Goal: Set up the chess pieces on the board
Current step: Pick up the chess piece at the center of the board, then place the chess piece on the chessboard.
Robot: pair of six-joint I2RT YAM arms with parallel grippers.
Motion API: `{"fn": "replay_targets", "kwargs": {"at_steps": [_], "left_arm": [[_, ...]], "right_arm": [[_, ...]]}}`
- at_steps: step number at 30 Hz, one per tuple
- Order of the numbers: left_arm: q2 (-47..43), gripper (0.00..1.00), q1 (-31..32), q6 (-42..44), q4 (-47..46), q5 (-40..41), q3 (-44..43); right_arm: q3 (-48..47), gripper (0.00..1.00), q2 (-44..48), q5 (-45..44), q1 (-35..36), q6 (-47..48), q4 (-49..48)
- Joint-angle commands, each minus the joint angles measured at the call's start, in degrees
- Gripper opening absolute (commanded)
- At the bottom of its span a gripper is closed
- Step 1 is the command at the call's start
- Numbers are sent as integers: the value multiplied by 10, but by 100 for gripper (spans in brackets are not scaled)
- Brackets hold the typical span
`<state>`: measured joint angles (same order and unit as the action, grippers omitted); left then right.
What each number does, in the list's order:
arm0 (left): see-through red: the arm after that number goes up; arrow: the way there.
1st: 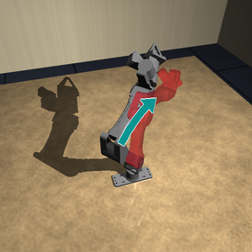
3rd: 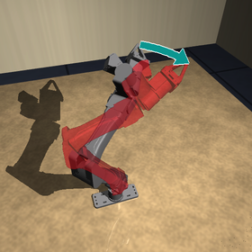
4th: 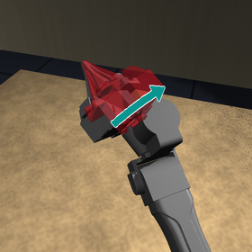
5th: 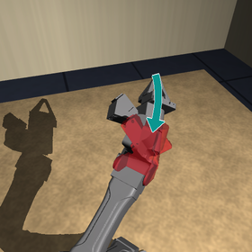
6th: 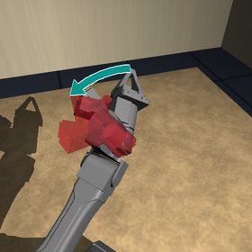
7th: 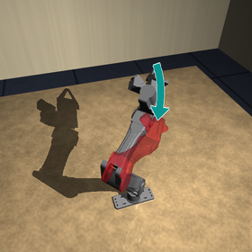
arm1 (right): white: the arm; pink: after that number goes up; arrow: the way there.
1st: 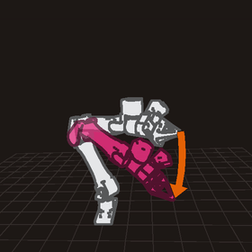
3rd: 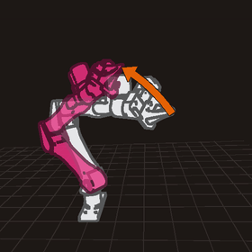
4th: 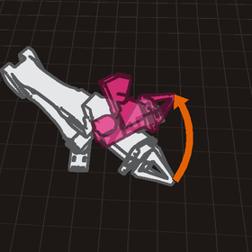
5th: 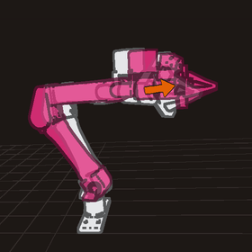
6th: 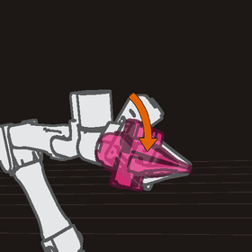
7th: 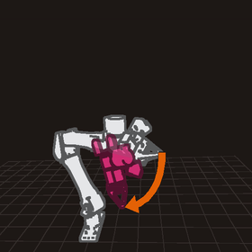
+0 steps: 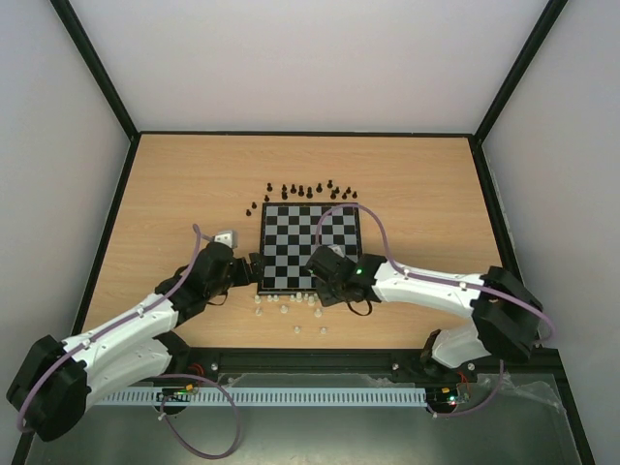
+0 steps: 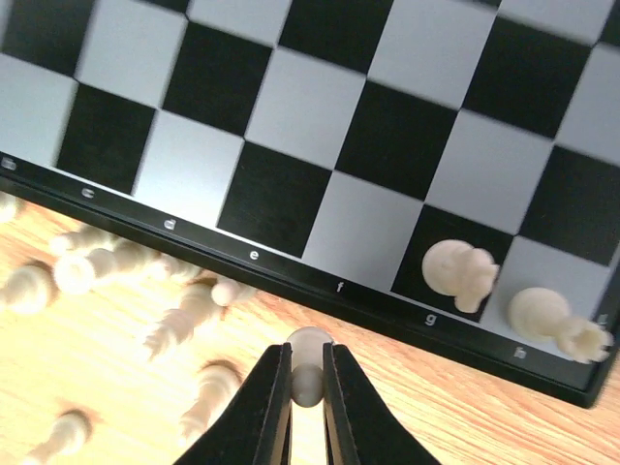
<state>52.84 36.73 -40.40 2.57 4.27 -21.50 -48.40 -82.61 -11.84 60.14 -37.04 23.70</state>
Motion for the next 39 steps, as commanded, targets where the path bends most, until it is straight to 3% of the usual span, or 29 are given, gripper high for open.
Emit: {"fn": "replay_targets", "kwargs": {"at_steps": [1, 17, 29, 39], "left_arm": [[10, 99, 2, 8, 3, 4, -20], [3, 100, 2, 8, 8, 2, -24], [-24, 100, 2, 9, 23, 8, -17], [-42, 99, 2, 5, 27, 10, -6]], "right_arm": [[-39, 11, 43, -44, 2, 20, 78], [-83, 13, 39, -48, -137, 87, 112], [-71, 14, -21, -33, -161, 96, 81], [-59, 29, 60, -16, -161, 92, 91]]}}
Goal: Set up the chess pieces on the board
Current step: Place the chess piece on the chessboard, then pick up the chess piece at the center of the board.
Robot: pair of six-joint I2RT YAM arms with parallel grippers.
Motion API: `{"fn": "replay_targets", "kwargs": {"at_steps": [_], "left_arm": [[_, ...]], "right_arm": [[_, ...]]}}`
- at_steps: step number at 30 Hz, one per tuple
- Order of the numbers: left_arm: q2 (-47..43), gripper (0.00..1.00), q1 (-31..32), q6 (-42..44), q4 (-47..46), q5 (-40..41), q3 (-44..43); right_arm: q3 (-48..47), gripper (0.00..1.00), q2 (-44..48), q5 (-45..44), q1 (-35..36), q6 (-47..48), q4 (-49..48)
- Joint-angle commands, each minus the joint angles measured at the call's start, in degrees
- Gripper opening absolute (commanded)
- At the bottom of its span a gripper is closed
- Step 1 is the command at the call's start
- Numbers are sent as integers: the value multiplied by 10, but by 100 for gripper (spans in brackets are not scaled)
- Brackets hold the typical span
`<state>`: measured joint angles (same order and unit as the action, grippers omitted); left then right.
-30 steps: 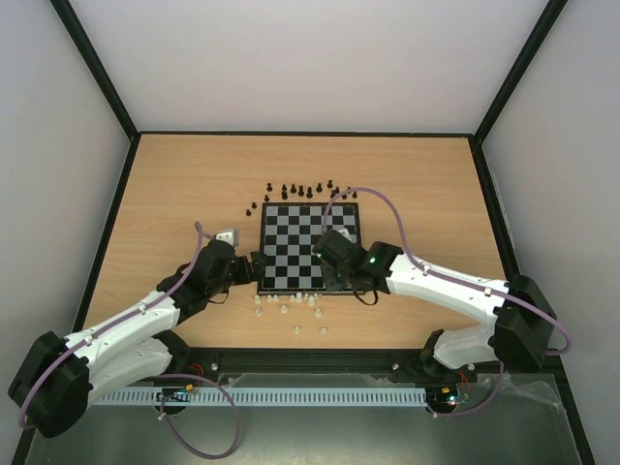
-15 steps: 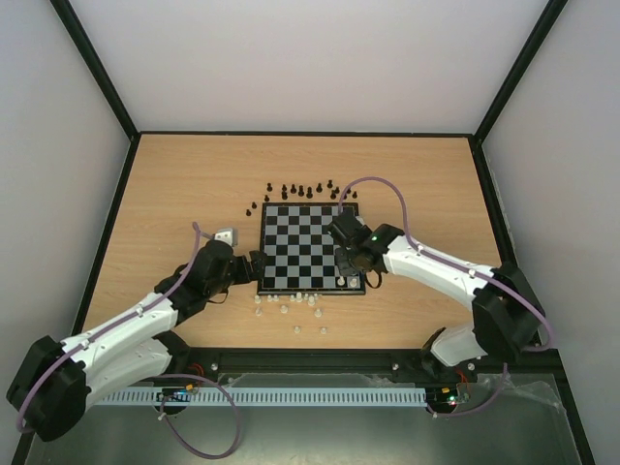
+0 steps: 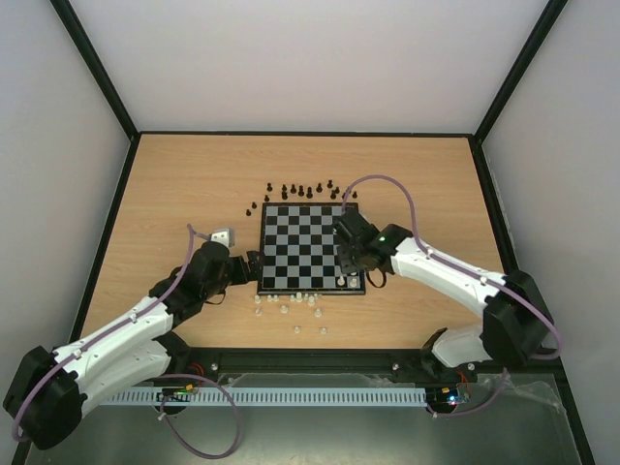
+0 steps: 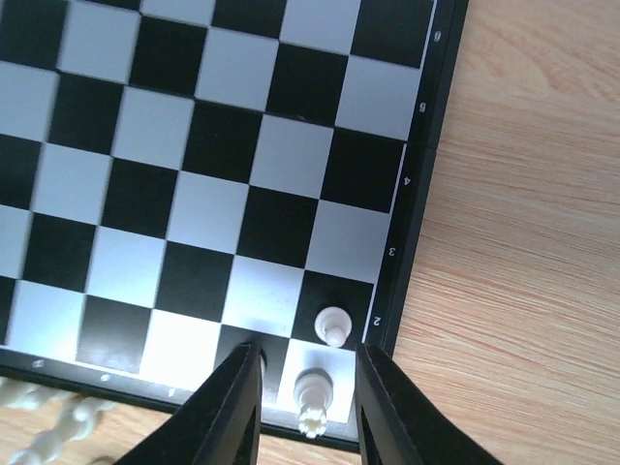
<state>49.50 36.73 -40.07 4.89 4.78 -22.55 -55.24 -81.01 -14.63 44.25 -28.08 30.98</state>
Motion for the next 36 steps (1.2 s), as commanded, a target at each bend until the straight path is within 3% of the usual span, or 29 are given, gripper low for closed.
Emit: {"fn": "replay_targets", "kwargs": {"at_steps": [1, 6, 10, 18, 23, 36], "left_arm": [[-8, 99, 2, 1, 3, 4, 6], [-5, 100, 2, -1, -2, 2, 7], [-5, 100, 1, 0, -1, 4, 6], [-4, 100, 2, -5, 3, 10, 7], [-6, 100, 1, -6, 5, 10, 8], [-13, 100, 1, -8, 7, 7, 13]], "right_arm": [[12, 31, 51, 18, -3, 1, 22], [38, 43, 97, 62, 10, -9, 22], [56, 52, 136, 70, 64, -39, 23], [82, 41, 128, 62, 191, -115, 10], [92, 40, 79, 52, 243, -137, -6], [78, 40, -24, 68, 284, -140, -26]]}}
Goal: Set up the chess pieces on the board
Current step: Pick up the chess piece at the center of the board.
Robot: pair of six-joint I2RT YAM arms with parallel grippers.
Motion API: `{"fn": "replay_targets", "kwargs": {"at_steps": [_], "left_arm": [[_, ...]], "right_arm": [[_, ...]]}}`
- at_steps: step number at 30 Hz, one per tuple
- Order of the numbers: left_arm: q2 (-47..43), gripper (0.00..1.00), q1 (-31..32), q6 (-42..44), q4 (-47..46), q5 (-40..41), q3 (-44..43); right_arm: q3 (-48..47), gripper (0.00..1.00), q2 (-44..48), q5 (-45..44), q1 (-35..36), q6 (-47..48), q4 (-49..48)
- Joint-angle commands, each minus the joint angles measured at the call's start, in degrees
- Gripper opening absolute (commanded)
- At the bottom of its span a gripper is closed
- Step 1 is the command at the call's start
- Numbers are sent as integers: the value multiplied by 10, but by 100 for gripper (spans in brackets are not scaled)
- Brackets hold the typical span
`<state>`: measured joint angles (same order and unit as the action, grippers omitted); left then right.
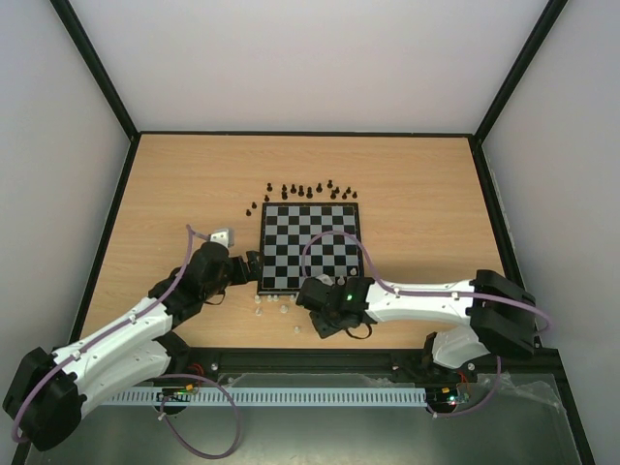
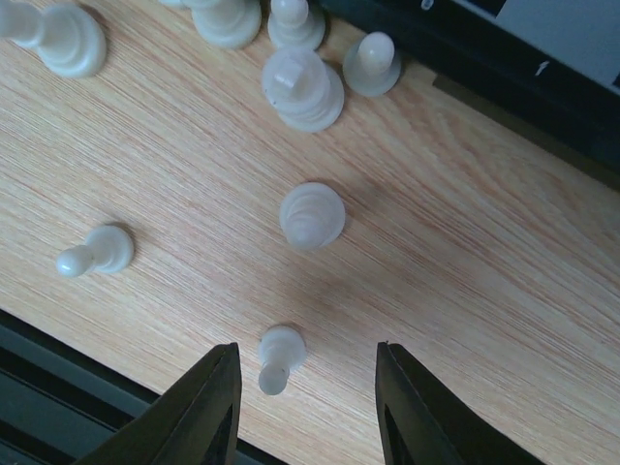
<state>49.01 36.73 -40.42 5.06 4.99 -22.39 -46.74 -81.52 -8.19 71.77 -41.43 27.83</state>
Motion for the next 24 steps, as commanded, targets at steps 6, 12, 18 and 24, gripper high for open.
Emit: {"fn": "replay_targets", "kwargs": {"at_steps": [6, 12, 18, 24], "left_arm": [[-11, 100, 2, -4, 2, 4, 16], [-10, 99, 1, -4, 0, 4, 17], [-10, 99, 2, -4, -2, 2, 19], [-11, 99, 1, -3, -4, -1, 19]], "right_arm": [[-10, 39, -41, 9, 18, -6, 3], [-12, 34, -58, 13, 23, -5, 0], [-10, 20, -65, 10, 24, -8, -1], [-14, 8, -59, 2, 24, -9, 4]]}}
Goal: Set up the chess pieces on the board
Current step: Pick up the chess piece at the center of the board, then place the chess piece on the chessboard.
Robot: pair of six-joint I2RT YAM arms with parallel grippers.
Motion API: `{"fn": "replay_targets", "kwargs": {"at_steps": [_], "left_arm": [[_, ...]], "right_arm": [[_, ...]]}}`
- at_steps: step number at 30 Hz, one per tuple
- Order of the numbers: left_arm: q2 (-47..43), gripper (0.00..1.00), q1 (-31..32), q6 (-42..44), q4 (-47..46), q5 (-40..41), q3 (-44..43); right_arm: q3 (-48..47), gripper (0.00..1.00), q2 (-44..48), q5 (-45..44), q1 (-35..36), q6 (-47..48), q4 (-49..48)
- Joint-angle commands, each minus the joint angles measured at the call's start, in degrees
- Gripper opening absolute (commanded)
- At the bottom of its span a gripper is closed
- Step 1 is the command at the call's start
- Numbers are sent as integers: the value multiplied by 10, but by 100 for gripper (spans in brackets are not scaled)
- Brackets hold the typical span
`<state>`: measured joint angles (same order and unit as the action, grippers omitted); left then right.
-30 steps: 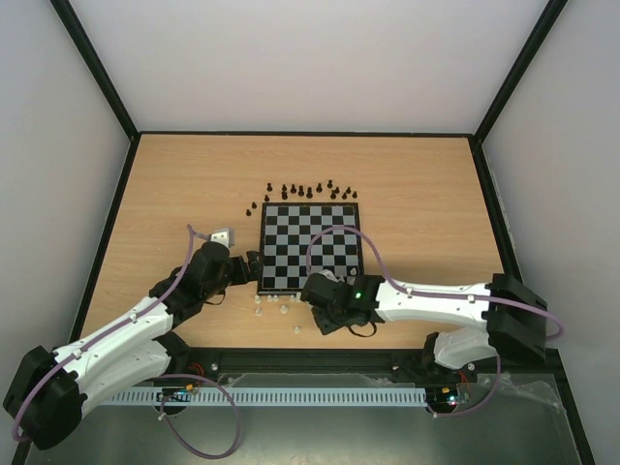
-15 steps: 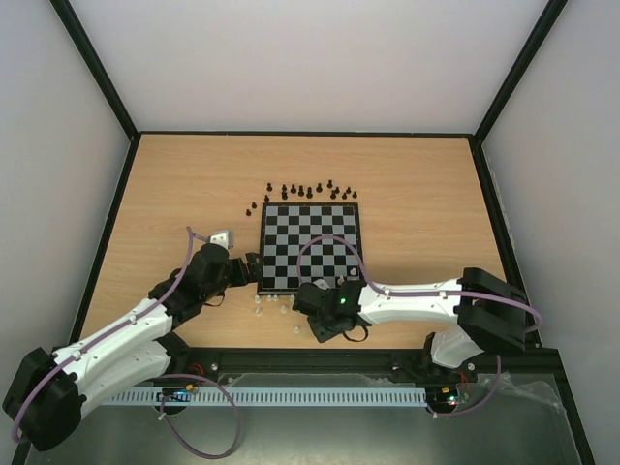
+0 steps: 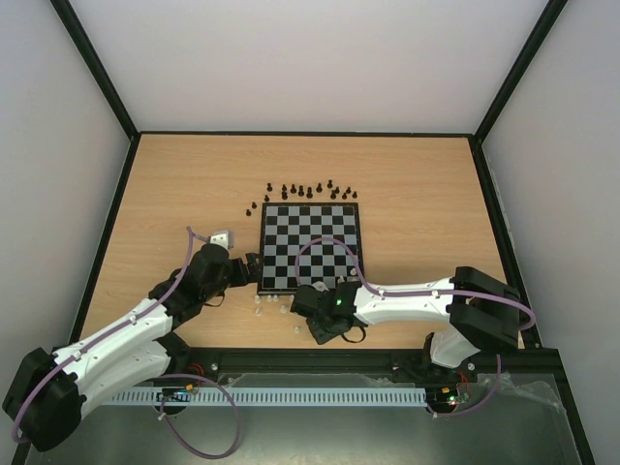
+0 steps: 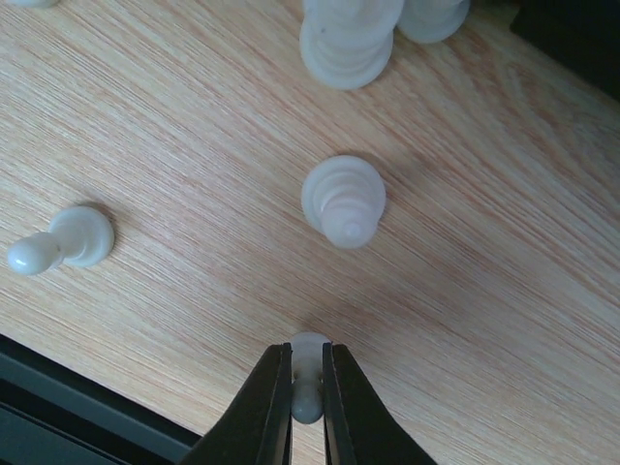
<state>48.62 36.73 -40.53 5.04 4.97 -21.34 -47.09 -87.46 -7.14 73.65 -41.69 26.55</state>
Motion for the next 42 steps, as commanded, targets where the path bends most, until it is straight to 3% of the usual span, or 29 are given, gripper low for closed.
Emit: {"fn": "replay_targets", "kwargs": {"at_steps": [1, 11, 17, 22, 27, 42], "left_arm": [[-7, 100, 1, -2, -4, -1, 9], [-15, 99, 1, 5, -4, -16, 12], [-11, 100, 1, 11, -10, -30, 14], [-12, 100, 2, 16, -14, -41, 18], [-6, 100, 1, 21, -14, -48, 18], [7, 99, 1, 29, -24, -52, 22]], "right_arm": [[-12, 7, 3, -9, 5, -7, 19], [-71, 7, 100, -88, -4, -10, 137], [-120, 7, 141, -105, -93, 46, 179], [-152, 7, 105, -79, -189, 116, 162], [-179, 6, 40, -60, -238, 154, 142], [-180, 6, -71, -27, -283, 185, 85]]}}
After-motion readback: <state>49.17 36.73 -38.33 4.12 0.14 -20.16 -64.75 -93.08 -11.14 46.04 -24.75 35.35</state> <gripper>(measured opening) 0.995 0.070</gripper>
